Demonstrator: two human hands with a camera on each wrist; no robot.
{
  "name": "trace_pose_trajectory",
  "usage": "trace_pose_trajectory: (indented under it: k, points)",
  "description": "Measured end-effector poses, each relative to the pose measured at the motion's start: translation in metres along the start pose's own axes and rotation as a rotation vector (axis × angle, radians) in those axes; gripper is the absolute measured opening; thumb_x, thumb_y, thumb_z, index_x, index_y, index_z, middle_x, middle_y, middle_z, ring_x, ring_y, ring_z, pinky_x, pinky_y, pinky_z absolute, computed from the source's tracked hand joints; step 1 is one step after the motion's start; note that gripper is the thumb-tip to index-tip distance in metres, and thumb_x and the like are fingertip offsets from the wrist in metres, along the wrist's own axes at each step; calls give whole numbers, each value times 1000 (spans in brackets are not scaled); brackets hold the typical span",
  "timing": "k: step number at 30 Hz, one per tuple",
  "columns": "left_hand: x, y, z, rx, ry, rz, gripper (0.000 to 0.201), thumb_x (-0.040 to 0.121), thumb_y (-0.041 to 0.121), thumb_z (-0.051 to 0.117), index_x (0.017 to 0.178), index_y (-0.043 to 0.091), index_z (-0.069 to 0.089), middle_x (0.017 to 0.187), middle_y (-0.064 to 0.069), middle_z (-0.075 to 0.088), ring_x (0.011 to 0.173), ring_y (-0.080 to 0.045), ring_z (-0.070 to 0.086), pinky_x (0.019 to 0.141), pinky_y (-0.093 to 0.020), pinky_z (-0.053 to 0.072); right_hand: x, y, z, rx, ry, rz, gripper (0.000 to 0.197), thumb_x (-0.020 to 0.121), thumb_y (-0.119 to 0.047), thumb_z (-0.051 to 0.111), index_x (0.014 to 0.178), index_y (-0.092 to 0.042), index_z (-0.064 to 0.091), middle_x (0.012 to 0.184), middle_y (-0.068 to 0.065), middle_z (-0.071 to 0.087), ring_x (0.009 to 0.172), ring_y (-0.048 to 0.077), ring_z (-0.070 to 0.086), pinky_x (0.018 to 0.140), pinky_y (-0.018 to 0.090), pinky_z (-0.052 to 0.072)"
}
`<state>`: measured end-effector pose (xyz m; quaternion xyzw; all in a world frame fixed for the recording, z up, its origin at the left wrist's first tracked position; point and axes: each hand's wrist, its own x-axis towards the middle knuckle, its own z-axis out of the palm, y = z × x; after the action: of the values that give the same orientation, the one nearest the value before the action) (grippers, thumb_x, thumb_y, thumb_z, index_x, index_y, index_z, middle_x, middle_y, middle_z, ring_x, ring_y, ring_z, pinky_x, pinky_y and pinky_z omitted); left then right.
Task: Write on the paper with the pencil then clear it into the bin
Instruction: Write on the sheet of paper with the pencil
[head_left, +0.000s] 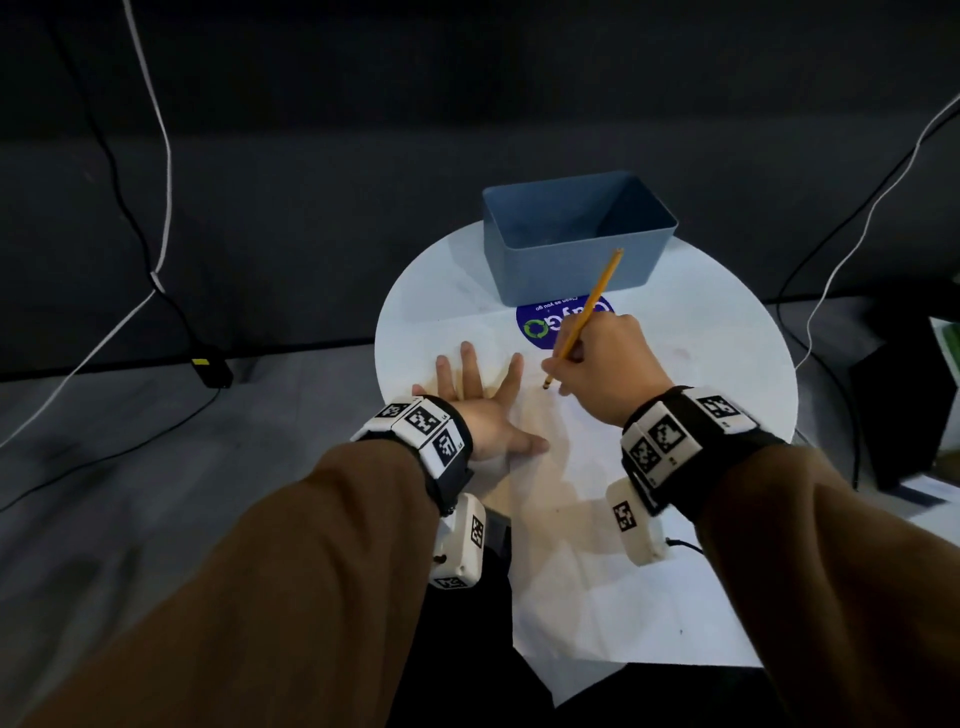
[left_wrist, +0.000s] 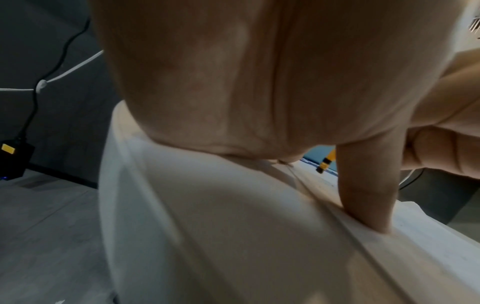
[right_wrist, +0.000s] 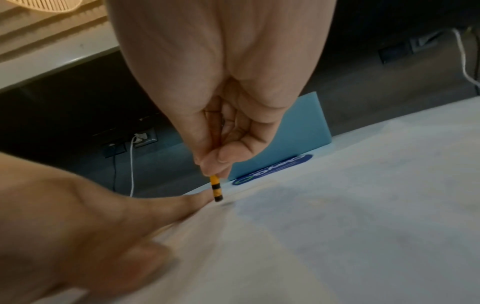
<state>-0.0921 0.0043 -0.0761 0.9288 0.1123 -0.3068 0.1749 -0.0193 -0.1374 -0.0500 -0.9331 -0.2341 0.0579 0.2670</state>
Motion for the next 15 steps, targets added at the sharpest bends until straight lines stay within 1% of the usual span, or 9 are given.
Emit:
trace_pose_trajectory:
  k: [3, 7, 9, 11, 13, 15]
  points:
    - [-1, 1, -1, 0, 1, 9, 106, 85, 72, 56, 152, 45, -22, 155, -11, -41, 144, -40, -33, 115, -67, -8, 1, -1, 5, -7, -20, -30, 19, 89, -20, 75, 75, -14, 63, 73, 4, 70, 83, 25, 69, 81, 38, 56]
    - [-1, -1, 2, -13, 15, 14, 107, 84, 72, 57, 152, 46, -21, 154, -12, -42, 143, -40, -34, 113, -67, -9, 6, 13, -5, -75, 32, 72, 18, 91, -23, 72, 80, -13, 62, 82, 9, 69, 85, 24, 67, 79, 35, 55]
    - [0, -2, 1, -14, 6, 16, 107, 84, 73, 57, 151, 46, -22, 154, -11, -43, 143, -40, -34, 114, -67, -10, 6, 10, -5, -34, 53, 58, 18, 90, -22, 74, 79, -14, 62, 79, 8, 70, 78, 21, 69, 76, 30, 54]
    - [1, -2, 0, -9, -4, 12, 107, 83, 75, 56, 151, 46, -22, 154, -10, -42, 143, -40, -34, 114, -68, -9, 4, 1, -1, -9, 33, 6, 19, 90, -22, 74, 77, -15, 63, 73, 5, 71, 75, 18, 70, 73, 24, 52]
    - [1, 0, 0, -1, -1, 10, 107, 83, 75, 55, 151, 46, -23, 154, -11, -42, 143, -40, -34, 115, -68, -8, 3, -2, 3, -23, 0, -30, 18, 90, -21, 74, 76, -15, 64, 73, 4, 70, 78, 20, 68, 75, 29, 53]
    - [1, 0, 1, 6, 7, 12, 107, 83, 75, 55, 151, 46, -22, 155, -11, -41, 144, -41, -33, 115, -67, -8, 3, 5, 2, -28, -1, 2, 19, 91, -20, 74, 76, -15, 63, 74, 4, 70, 78, 21, 69, 76, 31, 54]
